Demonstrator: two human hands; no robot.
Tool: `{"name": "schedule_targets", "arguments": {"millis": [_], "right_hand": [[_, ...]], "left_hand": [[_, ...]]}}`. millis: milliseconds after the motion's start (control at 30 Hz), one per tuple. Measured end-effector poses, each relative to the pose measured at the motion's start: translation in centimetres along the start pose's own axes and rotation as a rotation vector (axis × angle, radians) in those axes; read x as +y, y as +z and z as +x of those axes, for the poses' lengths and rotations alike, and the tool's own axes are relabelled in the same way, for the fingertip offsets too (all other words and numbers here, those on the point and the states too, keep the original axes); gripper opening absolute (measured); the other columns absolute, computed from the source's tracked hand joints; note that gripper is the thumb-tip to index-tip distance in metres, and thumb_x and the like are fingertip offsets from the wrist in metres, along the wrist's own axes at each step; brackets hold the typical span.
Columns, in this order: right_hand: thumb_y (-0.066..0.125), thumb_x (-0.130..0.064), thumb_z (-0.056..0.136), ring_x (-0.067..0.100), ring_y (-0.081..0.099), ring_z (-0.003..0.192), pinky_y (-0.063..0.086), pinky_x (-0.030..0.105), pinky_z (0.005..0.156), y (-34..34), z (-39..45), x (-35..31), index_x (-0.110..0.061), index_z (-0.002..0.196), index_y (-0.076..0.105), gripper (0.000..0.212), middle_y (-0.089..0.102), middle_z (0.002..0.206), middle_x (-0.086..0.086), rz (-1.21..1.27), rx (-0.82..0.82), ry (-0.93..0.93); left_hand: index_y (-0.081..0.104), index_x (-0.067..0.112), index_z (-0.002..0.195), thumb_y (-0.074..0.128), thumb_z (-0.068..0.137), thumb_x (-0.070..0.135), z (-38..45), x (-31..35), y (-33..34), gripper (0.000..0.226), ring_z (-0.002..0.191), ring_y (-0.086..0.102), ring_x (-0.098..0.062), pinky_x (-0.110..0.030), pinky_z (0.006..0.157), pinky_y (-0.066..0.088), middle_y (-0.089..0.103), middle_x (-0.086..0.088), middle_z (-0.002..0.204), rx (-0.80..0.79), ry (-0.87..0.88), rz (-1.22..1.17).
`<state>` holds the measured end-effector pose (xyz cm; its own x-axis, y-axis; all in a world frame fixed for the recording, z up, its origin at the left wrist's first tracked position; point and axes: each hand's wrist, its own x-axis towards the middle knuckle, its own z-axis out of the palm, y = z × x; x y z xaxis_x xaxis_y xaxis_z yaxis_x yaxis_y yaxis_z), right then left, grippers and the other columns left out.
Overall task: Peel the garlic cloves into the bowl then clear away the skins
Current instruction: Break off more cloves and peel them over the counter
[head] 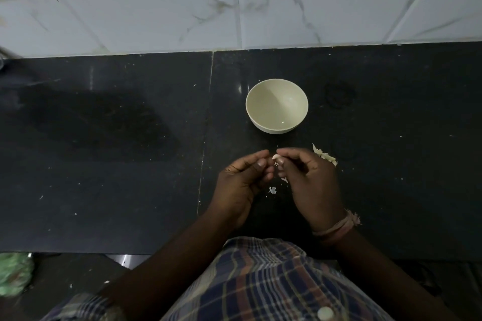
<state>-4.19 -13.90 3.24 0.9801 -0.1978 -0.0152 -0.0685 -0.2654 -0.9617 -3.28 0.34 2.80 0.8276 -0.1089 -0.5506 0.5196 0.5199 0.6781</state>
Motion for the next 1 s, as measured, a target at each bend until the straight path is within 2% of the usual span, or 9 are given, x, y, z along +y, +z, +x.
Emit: {"name": "schedule_targets", "arguments": {"millis": [133, 233, 333, 433, 567, 633, 733, 833, 1000], "right_hand": [[0.061, -0.009, 0.099, 0.006, 0.069, 0.089, 0.056, 0.023, 0.079, 0.5, -0.3, -0.1, -0.014, 0.103, 0.07, 0.011, 0.072, 0.096, -0.008, -0.042, 0.035, -0.053], [0.052, -0.012, 0.103, 0.006, 0.065, 0.094, 0.05, 0.021, 0.081, 1.3, -1.1, 0.5, -0.014, 0.109, 0.062, 0.012, 0.068, 0.103, -0.007, -0.213, -0.072, -0.217], [0.046, -0.014, 0.105, 0.012, 0.065, 0.098, 0.052, 0.035, 0.084, 1.5, -0.7, 1.9, -0.016, 0.114, 0.056, 0.014, 0.067, 0.11, -0.005, -0.28, -0.075, -0.045], [0.042, -0.018, 0.106, 0.014, 0.066, 0.102, 0.052, 0.035, 0.084, 1.1, -0.6, 1.7, -0.015, 0.111, 0.055, 0.014, 0.067, 0.117, -0.004, -0.285, -0.008, -0.062], [0.046, -0.014, 0.103, 0.008, 0.066, 0.093, 0.052, 0.027, 0.081, 2.1, -1.6, 1.0, -0.017, 0.116, 0.057, 0.017, 0.07, 0.107, -0.005, -0.276, -0.215, -0.121], [0.049, -0.014, 0.103, 0.011, 0.066, 0.092, 0.053, 0.039, 0.082, 1.9, -0.9, 1.7, -0.018, 0.113, 0.058, 0.014, 0.071, 0.103, -0.003, -0.288, -0.163, -0.012], [0.055, -0.015, 0.102, 0.007, 0.065, 0.097, 0.052, 0.035, 0.087, 1.1, -0.1, 1.5, -0.015, 0.11, 0.067, 0.014, 0.072, 0.105, -0.005, -0.305, -0.058, -0.035], [0.063, -0.014, 0.097, 0.001, 0.066, 0.094, 0.054, 0.027, 0.085, 1.0, -0.2, 0.3, -0.017, 0.105, 0.072, 0.012, 0.072, 0.099, -0.011, -0.244, -0.028, -0.056], [0.073, -0.023, 0.092, 0.003, 0.07, 0.084, 0.059, 0.036, 0.078, 0.7, -0.1, -0.3, -0.018, 0.098, 0.075, 0.008, 0.073, 0.089, -0.012, -0.183, 0.026, -0.043]], "left_hand": [[0.061, 0.001, 0.13, 0.042, 0.103, -0.003, 0.3, 0.4, 0.5, 0.033, 0.112, 0.071, -0.026, -0.03, 0.093, 0.059, 0.071, -0.018, 0.124, -0.016, -0.075, -0.03], [0.057, -0.001, 0.13, 0.044, 0.106, 0.028, 0.1, 1.0, 1.4, 0.04, 0.1, 0.068, -0.025, -0.038, 0.092, 0.055, 0.068, -0.016, 0.114, -0.046, -0.154, -0.075], [0.056, 0.0, 0.131, 0.041, 0.105, 0.046, 0.2, 1.1, 1.6, 0.055, 0.104, 0.069, -0.024, -0.038, 0.095, 0.053, 0.07, -0.015, 0.116, -0.061, -0.194, -0.063], [0.056, 0.008, 0.136, 0.041, 0.105, 0.045, 0.4, 0.9, 1.4, 0.051, 0.112, 0.069, -0.028, -0.044, 0.101, 0.053, 0.069, -0.019, 0.127, -0.024, -0.193, -0.048], [0.063, 0.01, 0.112, 0.041, 0.105, 0.046, 0.5, 1.0, 1.6, 0.042, 0.08, 0.07, -0.017, -0.034, 0.078, 0.057, 0.069, -0.009, 0.094, -0.037, -0.208, -0.037], [0.062, 0.008, 0.121, 0.044, 0.106, 0.04, 0.5, 0.9, 1.6, 0.04, 0.088, 0.071, -0.019, -0.034, 0.084, 0.057, 0.072, -0.011, 0.105, -0.02, -0.2, -0.005], [0.065, 0.008, 0.127, 0.051, 0.105, 0.017, 0.7, 0.9, 1.0, 0.028, 0.103, 0.073, -0.023, -0.036, 0.089, 0.06, 0.074, -0.013, 0.117, 0.004, -0.128, 0.108], [0.068, 0.006, 0.121, 0.057, 0.1, 0.01, 0.4, 0.8, 0.5, 0.024, 0.097, 0.071, -0.022, -0.035, 0.085, 0.061, 0.075, -0.014, 0.108, -0.012, -0.062, 0.136], [0.072, 0.006, 0.107, 0.064, 0.089, 0.013, 0.1, 0.3, 0.2, 0.021, 0.089, 0.071, -0.019, -0.03, 0.081, 0.06, 0.075, -0.013, 0.1, -0.033, 0.01, 0.092]]}}
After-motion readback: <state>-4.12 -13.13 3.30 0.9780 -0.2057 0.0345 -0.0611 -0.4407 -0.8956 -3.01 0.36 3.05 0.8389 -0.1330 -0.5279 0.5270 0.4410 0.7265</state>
